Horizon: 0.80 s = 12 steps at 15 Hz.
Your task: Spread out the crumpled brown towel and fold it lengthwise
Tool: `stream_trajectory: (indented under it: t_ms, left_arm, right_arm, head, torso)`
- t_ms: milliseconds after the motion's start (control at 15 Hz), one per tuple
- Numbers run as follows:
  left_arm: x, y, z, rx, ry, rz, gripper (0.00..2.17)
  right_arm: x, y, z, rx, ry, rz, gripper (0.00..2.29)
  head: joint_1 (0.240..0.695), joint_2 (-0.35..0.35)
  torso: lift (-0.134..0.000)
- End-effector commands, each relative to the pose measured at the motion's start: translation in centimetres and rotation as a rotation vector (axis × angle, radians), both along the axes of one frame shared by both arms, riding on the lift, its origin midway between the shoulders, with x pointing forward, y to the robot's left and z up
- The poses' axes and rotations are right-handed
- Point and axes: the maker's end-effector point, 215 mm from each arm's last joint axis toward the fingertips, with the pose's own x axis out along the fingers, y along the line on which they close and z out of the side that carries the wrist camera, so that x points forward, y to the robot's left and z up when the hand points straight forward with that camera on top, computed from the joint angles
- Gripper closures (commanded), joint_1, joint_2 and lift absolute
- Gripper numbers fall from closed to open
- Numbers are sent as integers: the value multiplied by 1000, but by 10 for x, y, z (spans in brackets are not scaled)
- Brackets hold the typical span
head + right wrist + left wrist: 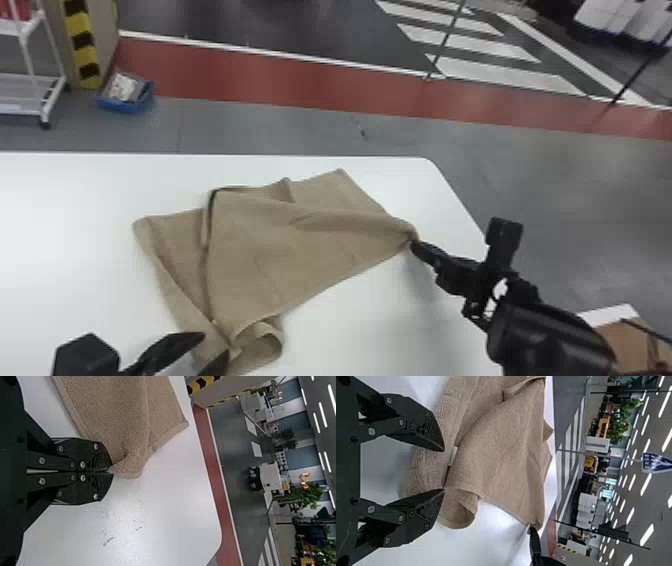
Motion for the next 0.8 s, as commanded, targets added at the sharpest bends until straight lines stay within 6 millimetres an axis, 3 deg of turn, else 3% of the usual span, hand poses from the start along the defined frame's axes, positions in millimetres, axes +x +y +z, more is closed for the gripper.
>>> stream_trajectory:
  t_ms: [0,133,200,333,467,533,667,733]
  left_arm:
    - [3,0,-4,9,0,0,623]
    - [4,1,-5,31,-12,-3,633]
    - [5,2,-4,37,-16,-2,768]
    - [10,8,-3,49,-24,13,1399]
    - [12,14,-5,55,-20,23,1811]
    - [14,15,-4,57,-23,26,1919]
    - [15,19,-6,63,-19,30,1919]
    - [16,21,-6,60,-18,34,1757]
  right_arm:
    - [0,-4,0,-1,-3,-6,1686]
    - [-1,-5,1,3,-6,-6,1686]
    - [-1,-5,1,5,-7,-6,1686]
    - [-1,-5,1,5,-8,-5,1690]
    - [-2,-3,1,7,-6,-3,1686]
    - [-1,-3,2,6,-9,-3,1686]
    - [0,-1,4,10,-13,1,1690]
    - [0,-1,4,10,-13,1,1690]
  head:
    - [695,-350]
    - [695,-350]
    - [695,-350]
    - [695,-350]
    - [695,-350]
    - [695,-350]
    - [695,-350]
    - [695,-350]
  torso:
    - [-124]
    - [-124]
    - [-124]
    - [-124]
    - [-124]
    - [-124]
    - [-124]
    - [-124]
